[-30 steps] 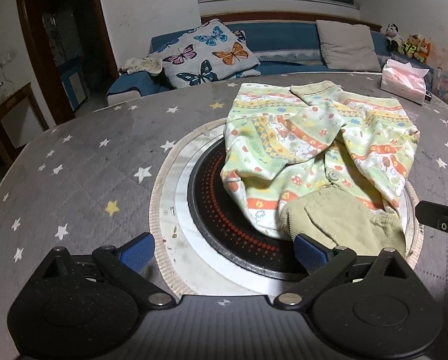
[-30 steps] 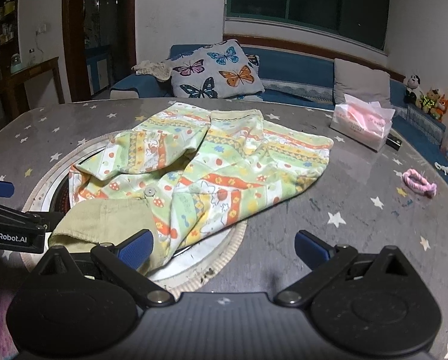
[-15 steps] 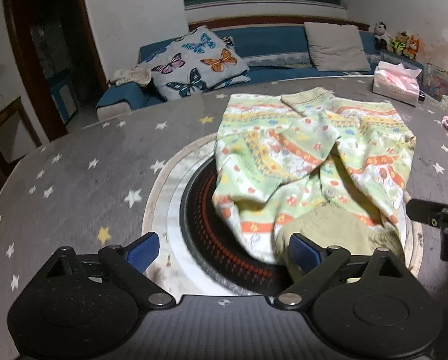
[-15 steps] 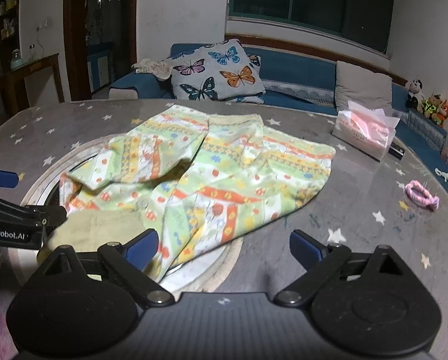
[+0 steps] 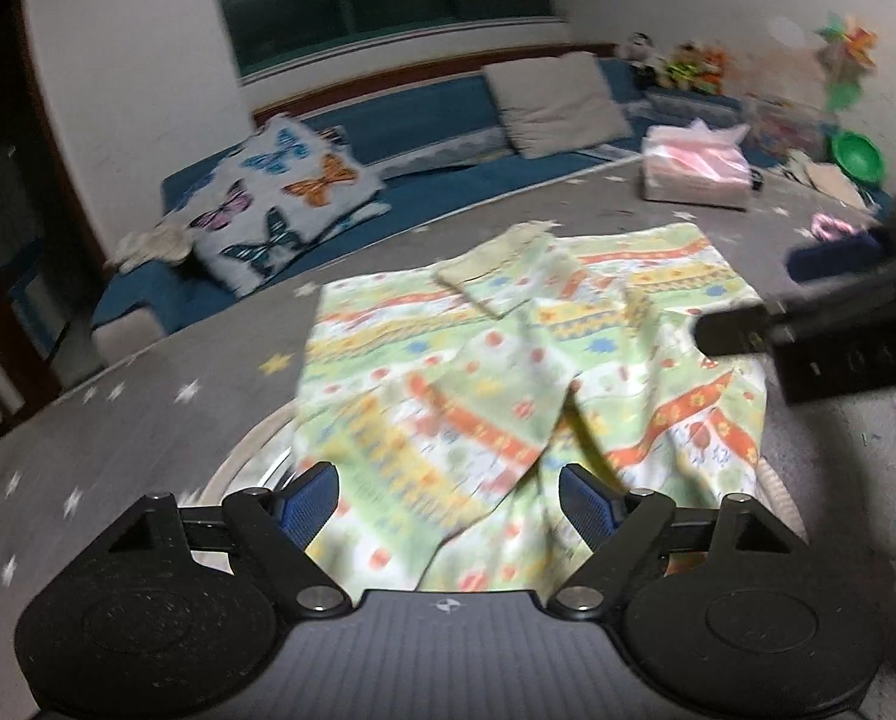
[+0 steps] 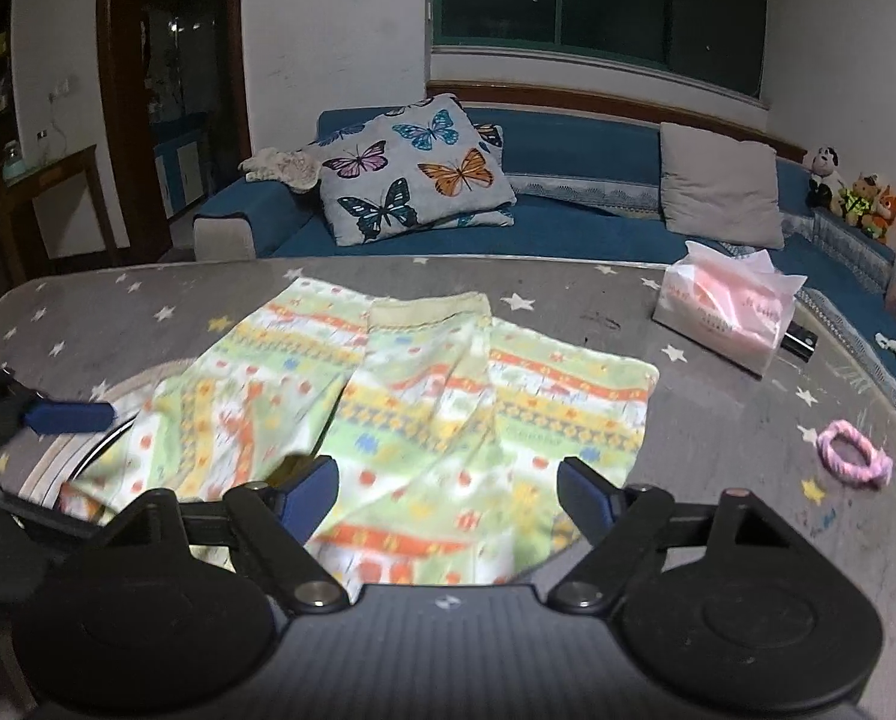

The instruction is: Fold clothes

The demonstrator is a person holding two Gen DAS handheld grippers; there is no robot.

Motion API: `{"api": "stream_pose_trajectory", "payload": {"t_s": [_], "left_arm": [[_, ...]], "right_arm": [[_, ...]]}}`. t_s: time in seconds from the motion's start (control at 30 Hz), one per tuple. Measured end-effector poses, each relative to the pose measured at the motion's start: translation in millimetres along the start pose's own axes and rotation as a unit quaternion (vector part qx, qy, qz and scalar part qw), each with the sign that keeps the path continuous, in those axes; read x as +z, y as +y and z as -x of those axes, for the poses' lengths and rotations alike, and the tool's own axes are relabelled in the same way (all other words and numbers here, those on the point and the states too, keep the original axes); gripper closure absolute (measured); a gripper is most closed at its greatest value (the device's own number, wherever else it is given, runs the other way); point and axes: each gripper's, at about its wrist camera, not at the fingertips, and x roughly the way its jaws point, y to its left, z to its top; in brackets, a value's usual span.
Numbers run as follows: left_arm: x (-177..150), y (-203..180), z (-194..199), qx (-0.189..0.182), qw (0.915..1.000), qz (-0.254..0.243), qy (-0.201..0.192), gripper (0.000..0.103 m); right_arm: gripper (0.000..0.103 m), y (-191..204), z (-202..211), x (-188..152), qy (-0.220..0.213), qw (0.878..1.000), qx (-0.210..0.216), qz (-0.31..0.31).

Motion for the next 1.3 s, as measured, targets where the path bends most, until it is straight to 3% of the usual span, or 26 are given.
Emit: {"api": "stream_pose_trajectory", "payload": {"t_s": [0.07, 0.17, 0.27, 0.3, 0.33, 0.4, 0.57, 0.63, 0.73, 0.77, 0.83, 0.97, 1.0, 1.07, 1.1, 1.13, 1.3], "left_arm": [[4.9, -5.0, -10.7, -0.006, 0.9999, -0.014, -0.003, 0.027], [11.1, -6.3, -28.5, -0.017, 0.9996, -0.021, -0.002, 0.044], [16.5, -7.1, -46.0, -0.028, 0.9992, -0.029, -0.002, 0.069], [17.0, -5.8, -50.0, -0.032, 0.9991, -0.029, -0.002, 0.085], [17.2, -3.0, -52.1, -0.037, 0.9990, -0.024, -0.003, 0.093], [16.9, 7.8, -50.0, -0.033, 0.9994, -0.004, -0.013, 0.098], [19.5, 37.3, -44.2, -0.009, 0.9986, 0.042, -0.032, 0.100], [17.3, 39.8, -39.3, -0.028, 0.9982, 0.037, -0.038, 0.099], [13.7, 31.0, -31.6, -0.054, 0.9976, 0.019, -0.038, 0.093], [12.7, 26.3, -30.0, -0.062, 0.9973, 0.013, -0.037, 0.089], [11.3, 16.5, -28.2, -0.075, 0.9965, 0.002, -0.038, 0.061], [11.5, -4.5, -32.8, -0.078, 0.9953, -0.038, -0.042, 0.056], [12.4, -6.4, -37.2, -0.077, 0.9954, -0.042, -0.040, 0.057], [14.5, -7.1, -47.2, -0.074, 0.9958, -0.042, -0.034, 0.067], [15.4, -5.6, -51.9, -0.076, 0.9960, -0.037, -0.029, 0.086], [15.9, -2.3, -56.0, -0.079, 0.9962, -0.029, -0.025, 0.096], [10.5, 14.8, -47.2, -0.052, 0.9972, -0.006, -0.053, 0.099]], "right_arm": [[0.025, -5.6, -6.5, 7.9, 0.001, 1.000, 0.002, -0.005], [0.026, -11.6, -17.7, 13.6, 0.006, 1.000, 0.006, -0.012], [0.028, -15.2, -27.6, 18.1, 0.009, 1.000, 0.008, -0.013], [0.030, -15.5, -30.7, 19.2, 0.011, 1.000, 0.011, -0.012], [0.031, -15.8, -33.8, 20.3, 0.013, 1.000, 0.013, -0.010], [0.032, -15.6, -39.5, 22.5, 0.015, 1.000, 0.019, -0.007], [0.037, -5.4, -52.6, 28.6, 0.014, 0.999, 0.034, -0.001], [0.044, 1.3, -59.3, 32.5, 0.012, 0.999, 0.037, 0.001], [0.045, -2.0, -61.6, 36.4, 0.005, 0.999, 0.037, -0.016], [0.045, -4.0, -62.7, 37.2, 0.008, 0.999, 0.038, -0.021], [0.045, -5.6, -63.8, 36.7, 0.011, 0.999, 0.032, -0.016], [0.045, -10.0, -62.6, 35.5, 0.016, 0.999, 0.031, -0.012], [0.045, -10.9, -62.3, 35.3, 0.016, 0.999, 0.032, -0.012], [0.045, -11.1, -62.4, 35.8, 0.018, 0.999, 0.040, -0.011], [0.045, -10.7, -62.6, 36.1, 0.019, 0.999, 0.043, -0.010], [0.045, -9.0, -63.0, 36.6, 0.019, 0.999, 0.047, -0.005], [0.045, 0.5, -67.5, 38.5, 0.021, 0.998, 0.055, 0.008]]}}
